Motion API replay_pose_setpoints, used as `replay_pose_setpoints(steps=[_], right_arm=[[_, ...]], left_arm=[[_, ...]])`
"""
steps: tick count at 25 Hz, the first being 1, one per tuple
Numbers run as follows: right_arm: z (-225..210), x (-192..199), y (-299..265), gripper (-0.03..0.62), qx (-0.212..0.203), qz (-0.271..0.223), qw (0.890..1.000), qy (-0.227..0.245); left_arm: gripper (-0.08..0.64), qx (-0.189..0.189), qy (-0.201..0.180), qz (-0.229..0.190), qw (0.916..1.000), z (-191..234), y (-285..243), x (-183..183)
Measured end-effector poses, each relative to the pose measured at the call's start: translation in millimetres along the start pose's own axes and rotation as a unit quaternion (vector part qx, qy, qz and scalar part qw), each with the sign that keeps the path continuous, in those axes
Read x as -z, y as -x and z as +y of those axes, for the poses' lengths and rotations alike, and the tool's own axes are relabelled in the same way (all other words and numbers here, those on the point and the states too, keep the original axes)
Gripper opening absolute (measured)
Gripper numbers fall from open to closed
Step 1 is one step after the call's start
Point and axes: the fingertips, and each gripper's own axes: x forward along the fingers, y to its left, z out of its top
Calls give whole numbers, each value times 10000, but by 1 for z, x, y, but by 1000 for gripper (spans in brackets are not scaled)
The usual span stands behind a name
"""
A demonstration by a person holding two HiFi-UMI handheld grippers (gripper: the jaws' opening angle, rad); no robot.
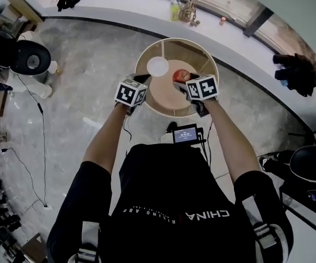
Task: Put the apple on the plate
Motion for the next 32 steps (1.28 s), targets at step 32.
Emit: replay_pose_setpoints(steps=[32], right_arm=[[-84, -71, -222, 359, 67, 636, 9977, -216]], left_arm=[[17, 330, 680, 344, 9965, 167, -141, 13]])
